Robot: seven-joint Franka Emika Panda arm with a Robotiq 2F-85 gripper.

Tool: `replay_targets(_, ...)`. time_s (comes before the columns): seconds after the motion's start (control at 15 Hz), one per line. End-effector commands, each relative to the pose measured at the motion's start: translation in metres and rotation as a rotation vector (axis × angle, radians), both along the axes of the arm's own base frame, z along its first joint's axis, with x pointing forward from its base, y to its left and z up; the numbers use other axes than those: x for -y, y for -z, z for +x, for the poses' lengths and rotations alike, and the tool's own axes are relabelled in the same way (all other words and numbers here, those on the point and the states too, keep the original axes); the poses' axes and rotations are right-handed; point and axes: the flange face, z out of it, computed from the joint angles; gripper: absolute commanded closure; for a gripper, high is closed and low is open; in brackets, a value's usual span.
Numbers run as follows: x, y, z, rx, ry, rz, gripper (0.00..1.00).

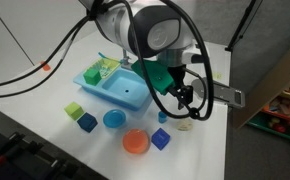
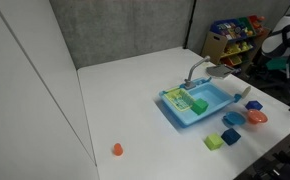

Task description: Put the soap bottle on top of the green block

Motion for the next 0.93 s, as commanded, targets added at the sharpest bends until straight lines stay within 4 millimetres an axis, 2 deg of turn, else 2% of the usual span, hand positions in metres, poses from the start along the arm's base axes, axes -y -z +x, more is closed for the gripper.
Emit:
replay_targets(0.0, 0.020, 0.015, 0.003, 0.020, 0.041, -0.030, 0.00)
replay_targets(0.13, 0.024, 0.018, 0.002, 0.025, 0.069, -0.016, 0.00)
replay_targets(0.2, 0.017, 0.019, -0.005, 0.007, 0.034, -0.019, 0.00)
replay_targets(0.47, 0.017, 0.023, -0.005, 0.002, 0.035, -0.017, 0.00)
replay_targets(0.87, 0.036, 0.038, -0.003, 0.077, 0.105, -0.068, 0.00)
